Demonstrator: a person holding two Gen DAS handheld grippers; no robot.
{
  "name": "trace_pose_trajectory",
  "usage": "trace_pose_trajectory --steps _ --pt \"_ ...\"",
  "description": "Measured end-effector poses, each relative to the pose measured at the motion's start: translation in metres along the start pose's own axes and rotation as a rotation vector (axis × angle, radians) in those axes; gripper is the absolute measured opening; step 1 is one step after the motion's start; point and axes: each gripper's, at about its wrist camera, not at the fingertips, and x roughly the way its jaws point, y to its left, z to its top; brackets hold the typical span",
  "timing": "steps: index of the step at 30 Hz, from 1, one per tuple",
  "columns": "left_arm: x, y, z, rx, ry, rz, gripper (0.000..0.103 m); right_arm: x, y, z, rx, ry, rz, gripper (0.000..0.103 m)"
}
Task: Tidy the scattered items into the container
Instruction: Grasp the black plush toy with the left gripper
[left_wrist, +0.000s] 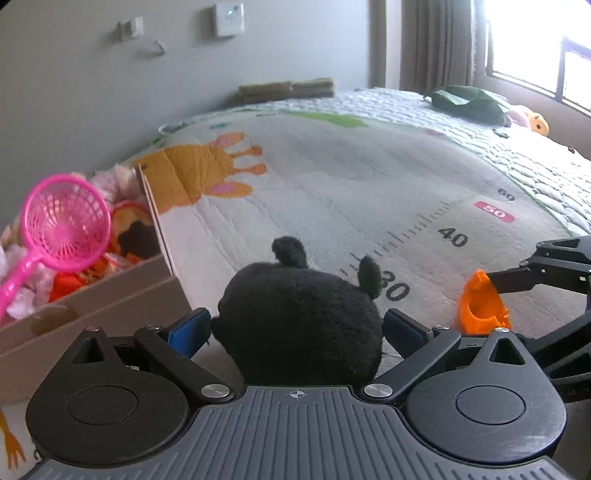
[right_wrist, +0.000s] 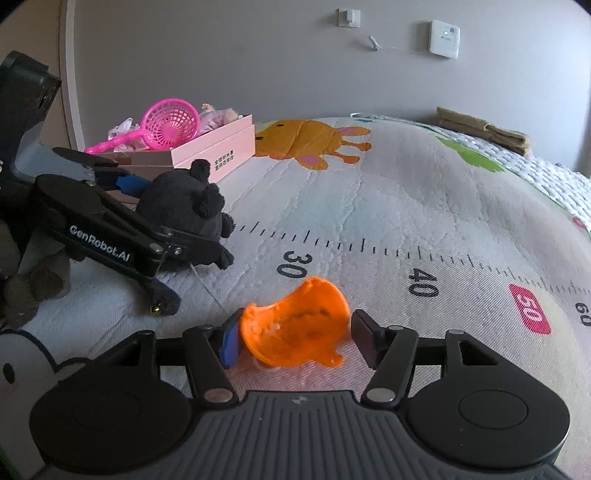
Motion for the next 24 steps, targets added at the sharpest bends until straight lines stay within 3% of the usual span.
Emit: trace_pose_trajectory --steps 4,6,17,20,24 --pt "0.0002 0.0023 -0.0029 -0.003 -0.006 0.008 0.100 0.0020 0.0002 0.0002 -0.002 -0.002 -0.015 0.066" --pt "-0.0003 0.0040 -0.0029 -0.004 -0.007 -0.005 0.086 0.0014 0.0011 0.0001 -0.008 -0.002 -0.017 0.066" --pt "0.0003 0.0042 -0.0057 -0.011 -0.001 -0.003 0.090 0.0006 0.0021 -0.0012 -0.006 0.000 -0.003 0.065" --pt "0.0046 0.0031 -0.0080 -0.008 0.020 0.004 0.094 0.0000 0.0025 -0.0019 -0.009 -0.002 0.006 0.060" --pt "0.0013 0.0030 -0.0082 -0.017 0.015 -0.025 0.095 -0.0009 0.0031 -0.0032 -0.008 -0.006 0.006 0.060"
